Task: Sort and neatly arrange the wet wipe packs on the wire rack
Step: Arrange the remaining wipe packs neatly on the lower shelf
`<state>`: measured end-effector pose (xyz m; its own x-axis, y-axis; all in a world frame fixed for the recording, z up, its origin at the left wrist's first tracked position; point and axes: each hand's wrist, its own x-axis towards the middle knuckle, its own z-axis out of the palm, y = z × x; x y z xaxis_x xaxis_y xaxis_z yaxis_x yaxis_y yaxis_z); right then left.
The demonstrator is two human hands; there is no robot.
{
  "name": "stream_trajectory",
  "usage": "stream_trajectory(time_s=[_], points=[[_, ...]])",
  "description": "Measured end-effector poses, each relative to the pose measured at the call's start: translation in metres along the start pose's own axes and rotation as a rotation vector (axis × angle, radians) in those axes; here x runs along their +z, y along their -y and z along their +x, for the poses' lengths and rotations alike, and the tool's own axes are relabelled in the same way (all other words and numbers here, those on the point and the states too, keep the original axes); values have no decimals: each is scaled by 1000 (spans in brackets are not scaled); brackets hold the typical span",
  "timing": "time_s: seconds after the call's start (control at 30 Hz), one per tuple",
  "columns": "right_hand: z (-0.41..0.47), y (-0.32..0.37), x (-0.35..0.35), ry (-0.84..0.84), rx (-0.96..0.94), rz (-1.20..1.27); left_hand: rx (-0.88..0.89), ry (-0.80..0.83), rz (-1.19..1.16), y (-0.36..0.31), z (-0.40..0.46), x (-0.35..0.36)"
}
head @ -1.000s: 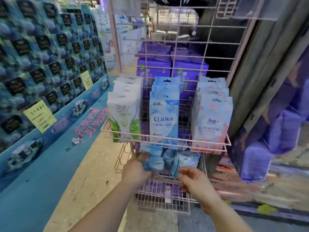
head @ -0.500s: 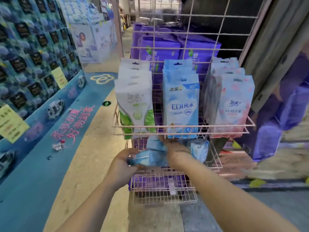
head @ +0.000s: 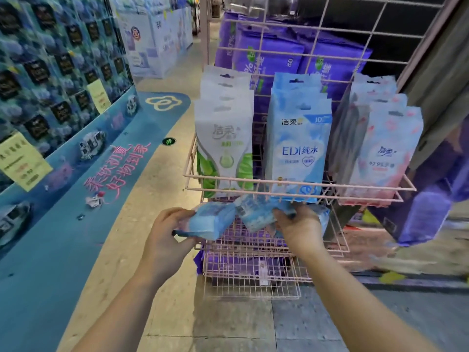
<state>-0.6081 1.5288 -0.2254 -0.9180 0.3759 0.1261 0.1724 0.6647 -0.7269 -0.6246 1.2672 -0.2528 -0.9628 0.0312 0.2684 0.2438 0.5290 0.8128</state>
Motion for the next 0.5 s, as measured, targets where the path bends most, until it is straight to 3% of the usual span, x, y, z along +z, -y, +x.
stream_trajectory(time_s=[0.07,0.2,0.27,0.33,0.43,0.5], points=[[-24,-14,1,-36,-142,87,13,11,-22,7,-12,1],[-72,-42,16,-78,-468,-160,-182,180,-151,5,-28,9],[-81,-47,21,-59,-483,-137,-287,224,-244,-7,-25,14],[-81,-50,22,-33,-454,-99,-362,158,-259,-20,-16,20],[-85,-46,20,35,-380,-23,-448,4,-95,-33,-6,30],[-88,-35,17,65,-200,106,-496,-91,-8,-35,0,37]])
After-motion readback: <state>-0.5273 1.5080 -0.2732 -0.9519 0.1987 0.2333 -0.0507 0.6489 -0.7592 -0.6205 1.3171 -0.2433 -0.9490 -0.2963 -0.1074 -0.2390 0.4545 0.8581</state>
